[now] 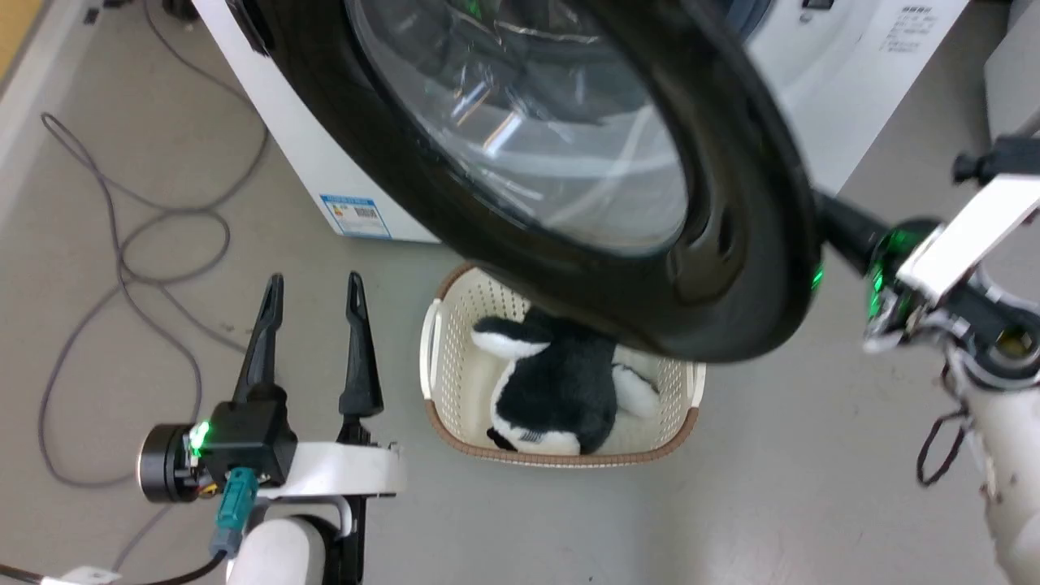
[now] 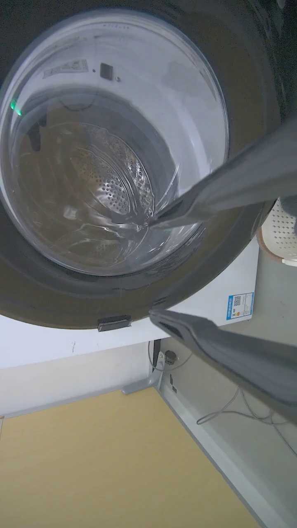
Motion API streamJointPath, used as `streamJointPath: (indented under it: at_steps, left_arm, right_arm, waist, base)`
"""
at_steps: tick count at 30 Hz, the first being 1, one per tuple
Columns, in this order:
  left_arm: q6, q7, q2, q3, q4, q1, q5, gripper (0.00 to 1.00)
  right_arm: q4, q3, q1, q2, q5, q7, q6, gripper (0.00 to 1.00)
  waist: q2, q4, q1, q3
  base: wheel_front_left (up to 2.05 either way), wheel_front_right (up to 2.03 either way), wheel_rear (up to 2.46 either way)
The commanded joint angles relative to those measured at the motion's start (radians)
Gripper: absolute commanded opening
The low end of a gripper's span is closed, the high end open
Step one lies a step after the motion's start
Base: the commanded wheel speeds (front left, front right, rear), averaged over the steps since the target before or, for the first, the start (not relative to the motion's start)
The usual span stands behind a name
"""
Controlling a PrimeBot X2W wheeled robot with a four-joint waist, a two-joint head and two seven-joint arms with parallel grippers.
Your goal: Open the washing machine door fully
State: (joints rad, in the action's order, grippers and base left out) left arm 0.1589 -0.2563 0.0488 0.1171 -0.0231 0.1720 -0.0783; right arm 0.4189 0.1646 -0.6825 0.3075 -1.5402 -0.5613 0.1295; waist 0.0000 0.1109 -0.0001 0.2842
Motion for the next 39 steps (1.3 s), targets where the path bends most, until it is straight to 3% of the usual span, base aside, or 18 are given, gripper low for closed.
streamJointPath:
  at_steps: [1, 18, 39]
  left_arm:
    - [-0.003, -0.006, 0.001, -0.004, 0.004, -0.021, 0.01, 1.0]
    - [-0.023, -0.006, 0.001, -0.011, 0.024, -0.09, 0.017, 1.0]
    - [-0.032, -0.006, 0.001, -0.021, 0.044, -0.128, 0.016, 1.0]
  right_arm:
    - [-0.033, 0.015, 0.049, -0.011, -0.008, -0.012, 0.001, 0.0]
    - [-0.24, 0.111, 0.315, -0.076, -0.036, -0.063, 0.001, 0.0]
    - [-0.32, 0.245, 0.445, -0.175, -0.034, -0.114, 0.001, 0.0]
  waist:
    - [0.0, -0.002, 0.0001, -0.025]
    - [0.0, 0.015, 0.0001, -0.135]
    - [0.0, 0.043, 0.0001, -0.183]
  base:
    - [0.0, 0.0, 0.0]
    - [0.0, 0.0, 0.0]
    - [0.0, 0.0, 0.0]
